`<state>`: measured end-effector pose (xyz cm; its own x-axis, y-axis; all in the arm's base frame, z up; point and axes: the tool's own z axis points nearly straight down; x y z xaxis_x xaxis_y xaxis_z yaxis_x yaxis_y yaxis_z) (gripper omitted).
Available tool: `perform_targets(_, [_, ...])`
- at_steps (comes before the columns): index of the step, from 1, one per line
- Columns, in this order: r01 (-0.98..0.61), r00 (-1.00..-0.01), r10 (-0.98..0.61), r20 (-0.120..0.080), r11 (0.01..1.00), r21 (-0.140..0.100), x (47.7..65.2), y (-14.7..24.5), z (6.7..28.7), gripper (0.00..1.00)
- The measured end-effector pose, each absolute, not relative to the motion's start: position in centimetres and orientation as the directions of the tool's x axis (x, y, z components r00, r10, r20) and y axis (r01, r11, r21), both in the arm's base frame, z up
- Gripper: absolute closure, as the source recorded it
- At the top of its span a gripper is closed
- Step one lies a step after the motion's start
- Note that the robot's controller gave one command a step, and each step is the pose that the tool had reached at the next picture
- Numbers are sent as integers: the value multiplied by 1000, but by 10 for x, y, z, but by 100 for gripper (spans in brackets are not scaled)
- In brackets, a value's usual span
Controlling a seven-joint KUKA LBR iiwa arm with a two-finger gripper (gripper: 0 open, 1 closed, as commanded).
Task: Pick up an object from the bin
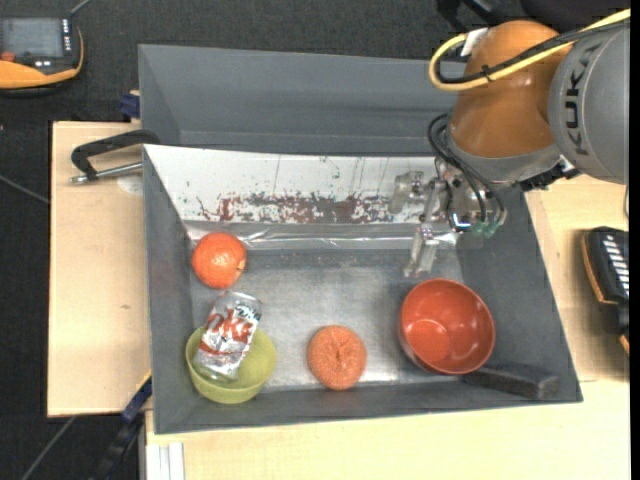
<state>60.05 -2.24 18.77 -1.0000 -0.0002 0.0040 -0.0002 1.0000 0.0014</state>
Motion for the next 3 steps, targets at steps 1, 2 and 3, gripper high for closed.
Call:
perform_targets(1, [-543,-840,-543,2,840,6,582,-8,83,0])
perform_targets(2, [-677,-736,-677,1,736,6,554,-52,70,0])
perform_targets(3, [-679,-734,-679,-2,734,6,555,-50,71,100])
